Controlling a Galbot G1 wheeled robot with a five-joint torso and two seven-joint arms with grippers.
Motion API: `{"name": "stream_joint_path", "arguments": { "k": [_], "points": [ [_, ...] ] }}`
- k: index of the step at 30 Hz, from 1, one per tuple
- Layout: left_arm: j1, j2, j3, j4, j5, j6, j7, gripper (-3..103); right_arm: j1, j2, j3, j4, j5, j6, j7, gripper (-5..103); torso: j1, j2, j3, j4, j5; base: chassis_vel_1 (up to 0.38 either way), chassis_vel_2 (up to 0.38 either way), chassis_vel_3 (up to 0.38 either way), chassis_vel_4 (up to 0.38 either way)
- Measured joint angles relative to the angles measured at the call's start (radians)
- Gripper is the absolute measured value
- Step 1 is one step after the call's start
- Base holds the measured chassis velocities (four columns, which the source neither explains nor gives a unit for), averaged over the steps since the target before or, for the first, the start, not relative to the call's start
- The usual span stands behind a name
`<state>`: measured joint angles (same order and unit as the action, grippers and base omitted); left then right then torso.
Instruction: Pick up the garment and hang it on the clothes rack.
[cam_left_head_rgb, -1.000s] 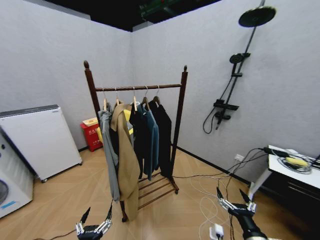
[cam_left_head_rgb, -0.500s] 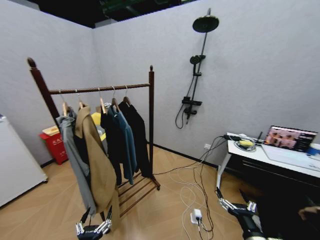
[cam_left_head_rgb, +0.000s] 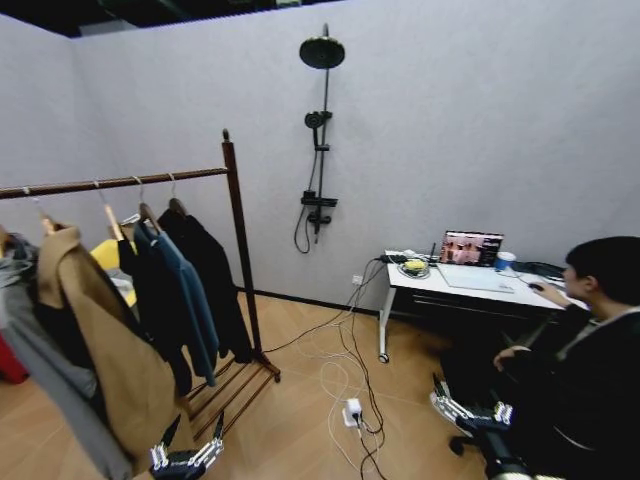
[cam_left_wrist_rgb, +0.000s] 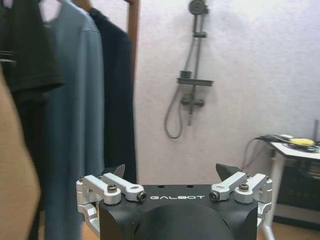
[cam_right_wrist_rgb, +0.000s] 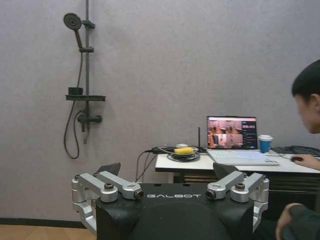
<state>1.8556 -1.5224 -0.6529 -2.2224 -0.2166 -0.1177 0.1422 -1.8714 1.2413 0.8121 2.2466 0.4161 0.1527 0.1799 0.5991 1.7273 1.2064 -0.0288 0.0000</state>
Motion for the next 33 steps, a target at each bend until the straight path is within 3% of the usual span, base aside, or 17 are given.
{"name": "stream_joint_path", "arguments": {
  "k": [16, 33],
  "points": [
    [0.0, 0.0, 0.0, 0.0, 0.0, 0.0, 0.0, 100, 0.0, 0.0, 0.0, 0.0, 0.0, 0.0, 0.0, 100, 0.0, 0.0, 0.0, -0.0002, 0.0001, -0.121, -0.113, -0.118, -0.109],
    [0.0, 0.0, 0.0, 0.0, 0.0, 0.0, 0.0, 100, 0.0, 0.0, 0.0, 0.0, 0.0, 0.0, 0.0, 100, 0.0, 0.0, 0.0, 0.0002, 0.0, -0.002, -0.004, -0.004, -0.001]
  ]
}}
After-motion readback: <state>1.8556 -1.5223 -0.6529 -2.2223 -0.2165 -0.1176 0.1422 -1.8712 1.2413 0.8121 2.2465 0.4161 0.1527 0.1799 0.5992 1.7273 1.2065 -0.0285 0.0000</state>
